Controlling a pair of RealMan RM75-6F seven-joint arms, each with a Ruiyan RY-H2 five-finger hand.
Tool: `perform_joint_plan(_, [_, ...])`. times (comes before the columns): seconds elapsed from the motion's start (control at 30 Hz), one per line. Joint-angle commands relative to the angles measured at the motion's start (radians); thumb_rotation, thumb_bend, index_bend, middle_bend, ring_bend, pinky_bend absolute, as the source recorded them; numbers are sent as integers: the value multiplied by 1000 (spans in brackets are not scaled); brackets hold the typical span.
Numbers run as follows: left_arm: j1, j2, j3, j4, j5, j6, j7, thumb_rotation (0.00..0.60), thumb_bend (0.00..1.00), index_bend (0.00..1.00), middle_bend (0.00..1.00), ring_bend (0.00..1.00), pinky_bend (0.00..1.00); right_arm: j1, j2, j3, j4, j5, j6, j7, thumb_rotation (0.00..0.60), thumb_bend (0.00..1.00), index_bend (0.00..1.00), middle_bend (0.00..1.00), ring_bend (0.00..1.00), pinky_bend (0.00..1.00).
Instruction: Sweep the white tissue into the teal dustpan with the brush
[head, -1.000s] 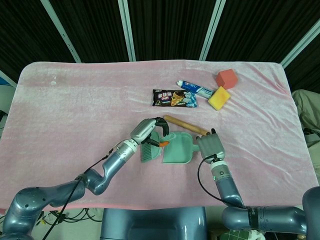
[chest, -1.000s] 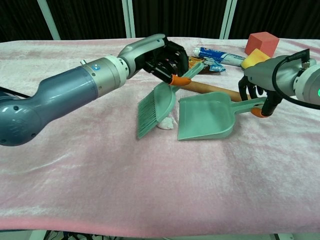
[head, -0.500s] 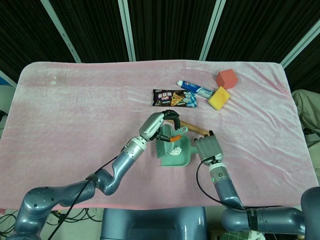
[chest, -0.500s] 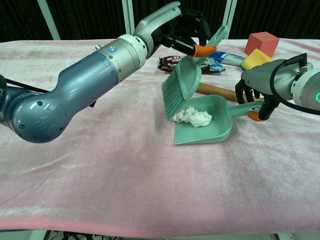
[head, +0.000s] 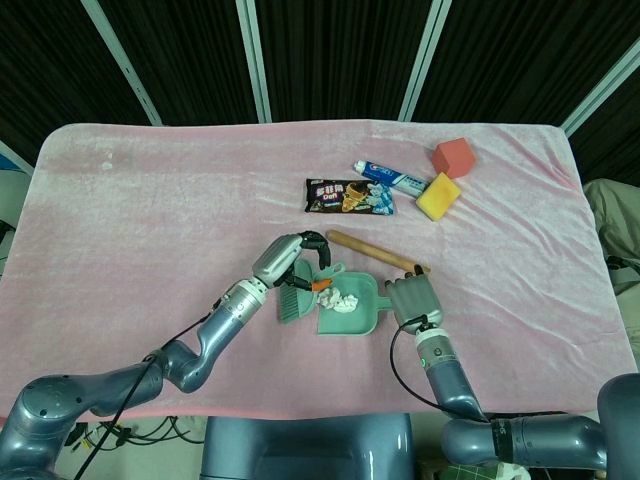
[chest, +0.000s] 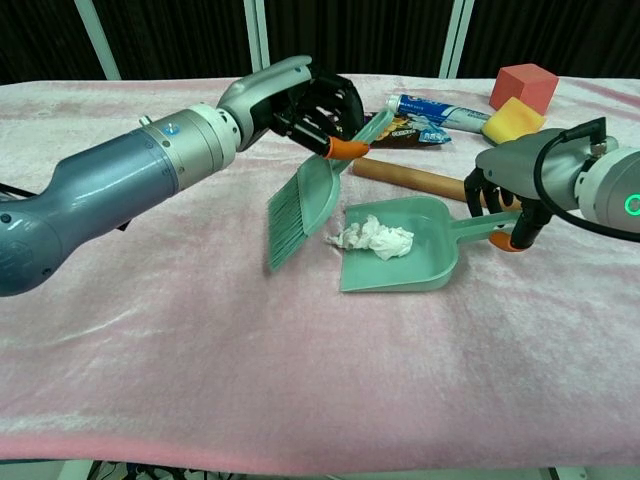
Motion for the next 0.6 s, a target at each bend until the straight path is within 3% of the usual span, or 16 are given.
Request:
perform_joint_plan(0.03, [-1, -25, 9, 23, 3, -3, 9, 600, 423, 661, 697, 257, 307, -1, -1, -3, 0, -2, -1, 0, 600, 530, 685, 577, 344, 171])
perform_joint_plan(0.6, [-115, -209, -69, 227, 5, 16, 1, 600, 424, 661, 697, 257, 306, -8, 7, -15, -16, -11, 0, 3, 600, 530, 685, 577, 345, 171])
